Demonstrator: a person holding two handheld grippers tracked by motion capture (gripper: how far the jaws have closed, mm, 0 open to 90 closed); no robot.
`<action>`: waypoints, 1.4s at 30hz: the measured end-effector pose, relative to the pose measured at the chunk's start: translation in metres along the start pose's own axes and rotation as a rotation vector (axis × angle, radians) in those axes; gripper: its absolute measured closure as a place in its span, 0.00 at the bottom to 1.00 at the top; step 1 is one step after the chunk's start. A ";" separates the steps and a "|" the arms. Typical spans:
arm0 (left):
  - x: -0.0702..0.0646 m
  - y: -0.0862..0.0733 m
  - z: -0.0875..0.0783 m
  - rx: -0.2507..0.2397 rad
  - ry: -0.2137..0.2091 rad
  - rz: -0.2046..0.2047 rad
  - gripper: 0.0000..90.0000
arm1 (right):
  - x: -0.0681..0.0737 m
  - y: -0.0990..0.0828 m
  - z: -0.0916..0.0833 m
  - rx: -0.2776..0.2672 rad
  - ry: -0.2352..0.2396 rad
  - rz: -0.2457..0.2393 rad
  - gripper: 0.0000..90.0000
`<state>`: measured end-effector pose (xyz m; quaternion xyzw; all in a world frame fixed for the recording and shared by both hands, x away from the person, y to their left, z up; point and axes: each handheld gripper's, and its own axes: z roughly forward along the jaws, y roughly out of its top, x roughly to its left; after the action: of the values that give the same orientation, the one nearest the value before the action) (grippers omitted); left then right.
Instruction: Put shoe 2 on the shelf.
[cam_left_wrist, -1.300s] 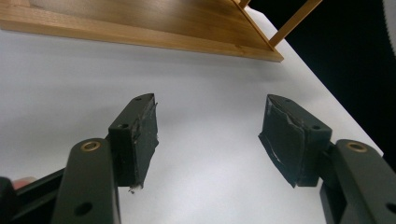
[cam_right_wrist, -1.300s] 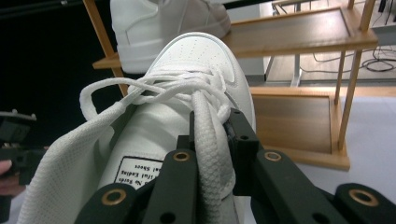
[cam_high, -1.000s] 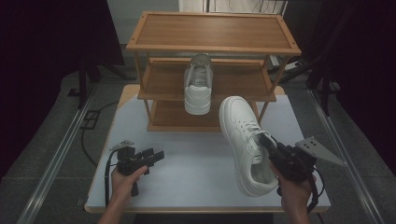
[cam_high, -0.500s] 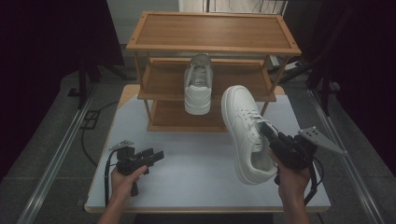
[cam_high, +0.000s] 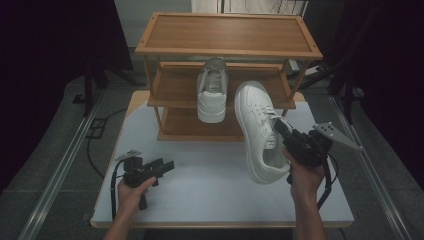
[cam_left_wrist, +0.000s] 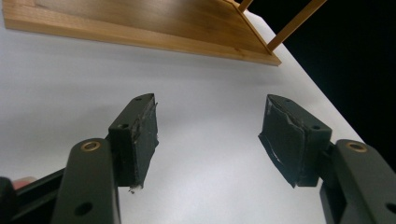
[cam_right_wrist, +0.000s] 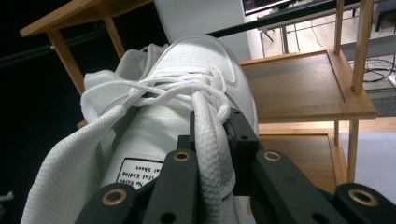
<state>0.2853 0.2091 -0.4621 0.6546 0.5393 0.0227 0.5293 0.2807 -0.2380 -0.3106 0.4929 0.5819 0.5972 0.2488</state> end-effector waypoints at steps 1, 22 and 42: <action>0.000 0.000 -0.001 -0.002 0.000 -0.001 0.40 | -0.001 0.002 0.005 -0.005 -0.004 0.013 0.92; 0.002 0.000 -0.001 0.000 -0.006 -0.004 0.40 | -0.002 0.021 0.049 0.000 -0.048 0.060 0.92; 0.003 0.000 -0.001 -0.005 -0.008 -0.010 0.41 | -0.012 0.036 0.082 -0.015 -0.120 0.086 0.92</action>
<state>0.2861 0.2125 -0.4629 0.6506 0.5404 0.0190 0.5332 0.3674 -0.2186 -0.2938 0.5504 0.5396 0.5812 0.2610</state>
